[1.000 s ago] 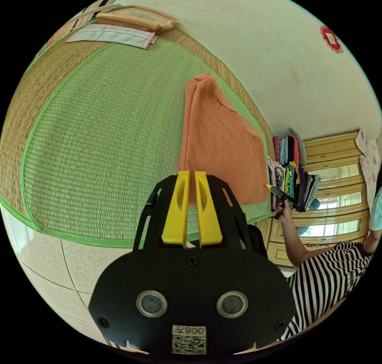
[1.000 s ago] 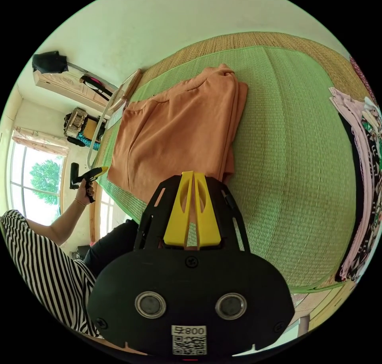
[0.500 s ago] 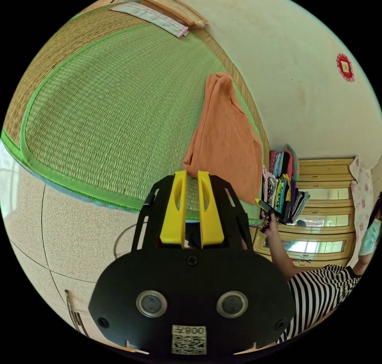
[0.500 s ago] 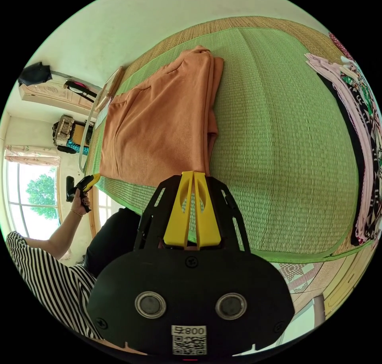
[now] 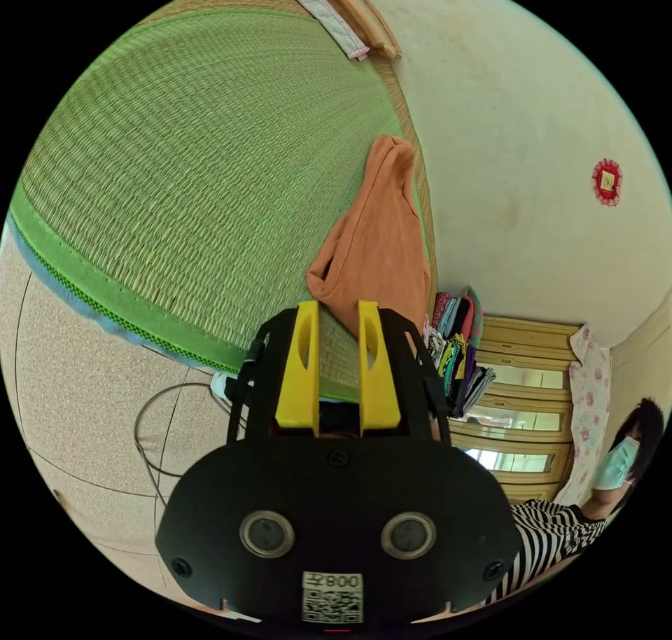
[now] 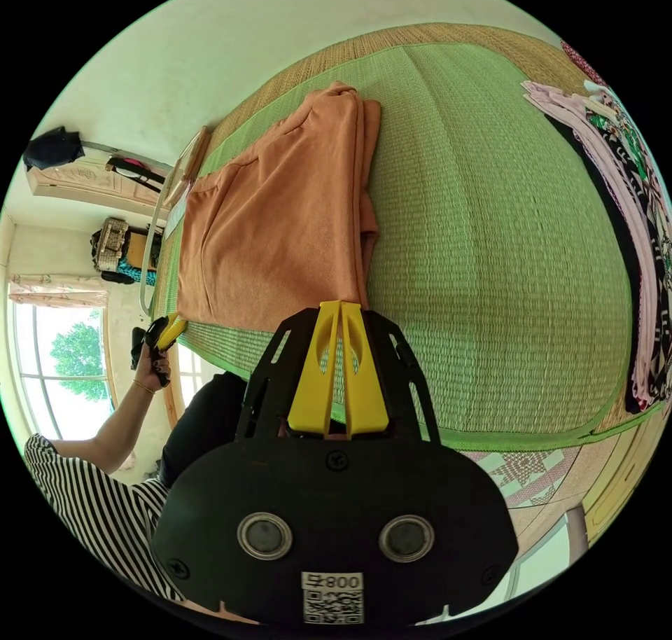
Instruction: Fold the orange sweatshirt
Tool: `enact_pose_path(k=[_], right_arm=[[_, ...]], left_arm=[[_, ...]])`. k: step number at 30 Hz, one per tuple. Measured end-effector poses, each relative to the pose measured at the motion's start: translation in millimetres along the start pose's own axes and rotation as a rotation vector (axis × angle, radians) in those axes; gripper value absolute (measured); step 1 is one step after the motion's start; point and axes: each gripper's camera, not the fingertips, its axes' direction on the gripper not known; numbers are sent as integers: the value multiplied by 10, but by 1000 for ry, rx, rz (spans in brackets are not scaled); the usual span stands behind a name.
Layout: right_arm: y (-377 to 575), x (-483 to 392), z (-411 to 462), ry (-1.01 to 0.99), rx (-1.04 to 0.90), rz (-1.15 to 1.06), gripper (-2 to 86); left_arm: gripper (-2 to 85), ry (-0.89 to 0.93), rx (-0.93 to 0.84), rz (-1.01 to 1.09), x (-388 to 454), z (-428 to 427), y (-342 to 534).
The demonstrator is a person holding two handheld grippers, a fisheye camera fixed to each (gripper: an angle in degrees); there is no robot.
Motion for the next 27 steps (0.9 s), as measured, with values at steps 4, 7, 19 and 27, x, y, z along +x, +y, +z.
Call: enact_pose_path(k=[4,7,19,27], right_arm=[[3,-105,-72,-1,7,19,1],[-4,-265,-181,17,21,3,1],[-632,-2041,2,-64,15,-343,2],[-1209,-2768,564,14,-84,-412,1]], left_arm=[[66,66,21,-47,-155,-46,-11],[55,106,29,-57,-226,-102,-2],[35,190,35,-32,-248,-204,-12],[33,189,26,11,-142,-182,-25]])
